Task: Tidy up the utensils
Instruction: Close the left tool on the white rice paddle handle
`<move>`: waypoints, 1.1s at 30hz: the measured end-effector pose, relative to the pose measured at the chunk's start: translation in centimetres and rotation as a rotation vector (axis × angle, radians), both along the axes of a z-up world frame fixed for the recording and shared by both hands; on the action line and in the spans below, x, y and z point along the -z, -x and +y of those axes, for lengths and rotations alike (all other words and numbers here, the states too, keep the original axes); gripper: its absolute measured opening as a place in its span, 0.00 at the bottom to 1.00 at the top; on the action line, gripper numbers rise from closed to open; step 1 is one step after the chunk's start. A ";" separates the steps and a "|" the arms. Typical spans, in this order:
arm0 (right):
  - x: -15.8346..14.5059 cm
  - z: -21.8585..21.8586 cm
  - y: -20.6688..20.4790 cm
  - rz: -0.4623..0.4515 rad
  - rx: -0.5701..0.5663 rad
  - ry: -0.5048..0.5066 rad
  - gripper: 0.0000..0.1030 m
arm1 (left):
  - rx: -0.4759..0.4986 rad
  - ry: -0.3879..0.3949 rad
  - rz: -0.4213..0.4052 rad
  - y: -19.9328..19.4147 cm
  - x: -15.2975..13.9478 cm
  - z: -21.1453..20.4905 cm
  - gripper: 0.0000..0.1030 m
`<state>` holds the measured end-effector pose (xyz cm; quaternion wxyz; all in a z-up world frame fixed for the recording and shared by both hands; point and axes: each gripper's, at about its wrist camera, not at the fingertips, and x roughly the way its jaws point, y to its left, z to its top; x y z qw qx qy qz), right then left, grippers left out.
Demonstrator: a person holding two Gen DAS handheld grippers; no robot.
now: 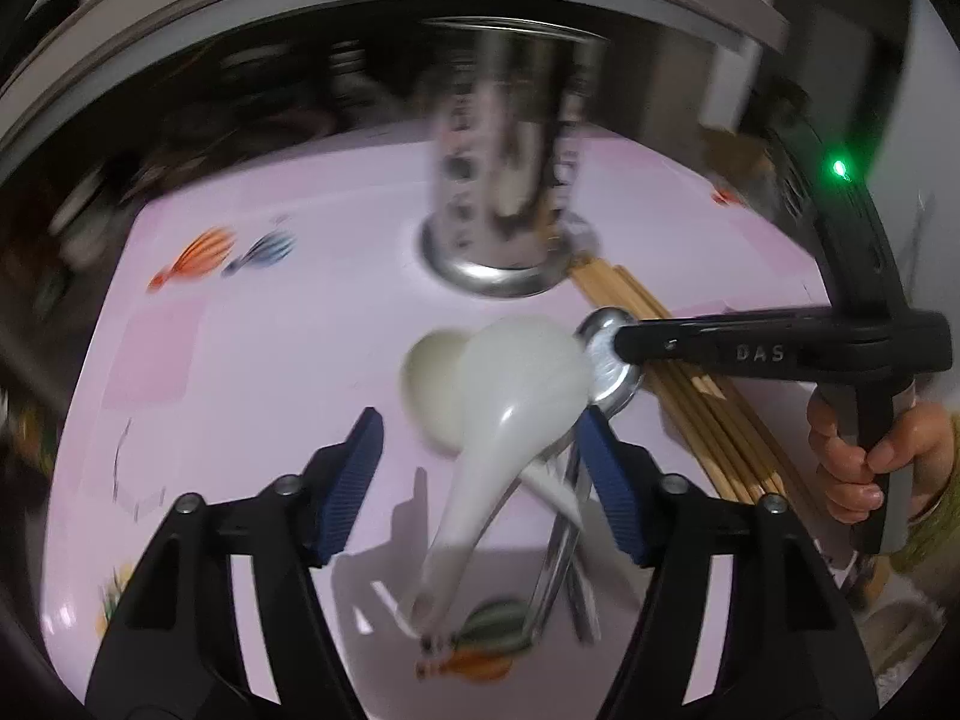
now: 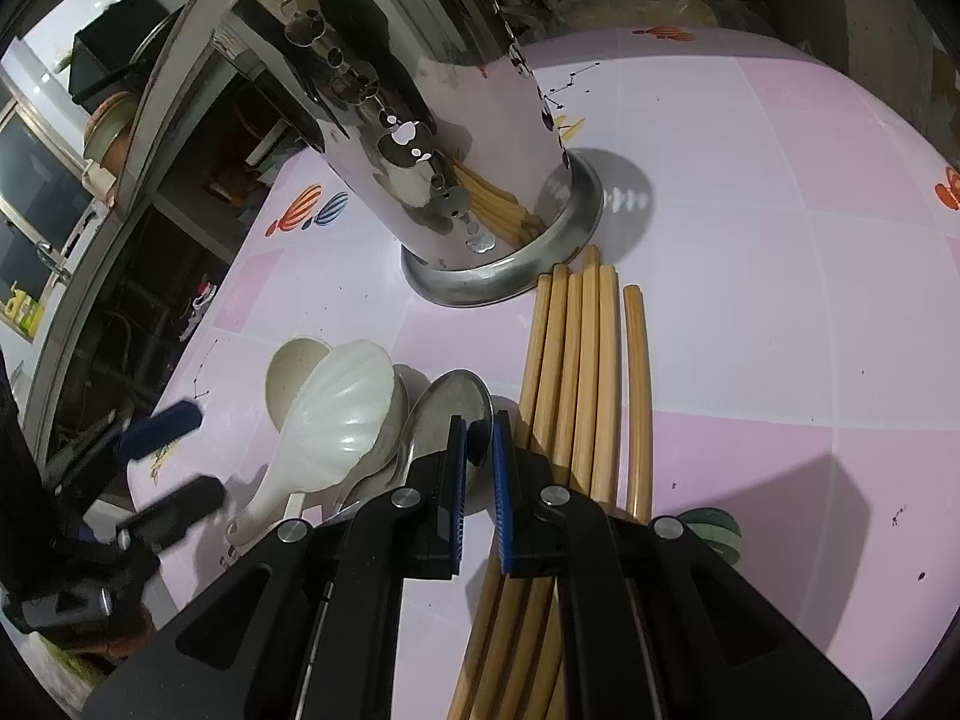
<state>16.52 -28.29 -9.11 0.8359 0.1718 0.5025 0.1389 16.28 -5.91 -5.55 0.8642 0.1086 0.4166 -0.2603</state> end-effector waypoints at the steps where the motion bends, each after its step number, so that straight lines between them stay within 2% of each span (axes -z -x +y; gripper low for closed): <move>1: 0.0 0.0 0.0 -0.001 -0.002 -0.001 0.09 | 0.024 -0.013 0.006 -0.3 0.2 -0.7 0.64; 5: -0.2 -0.3 0.1 -0.014 -0.013 0.008 0.09 | 0.110 -0.095 0.044 -2.4 1.2 -2.8 0.64; 12: -0.2 -1.3 0.0 -0.016 -0.018 -0.008 0.09 | 0.179 -0.130 0.117 -4.9 1.9 -4.0 0.64; 19: 0.1 -1.5 -0.2 -0.011 -0.023 -0.025 0.09 | 0.244 -0.161 0.163 -4.9 2.2 -5.0 0.66; 33: 0.2 -1.5 -0.4 -0.004 -0.030 -0.040 0.09 | 0.235 -0.216 0.206 -5.5 3.9 -5.7 0.67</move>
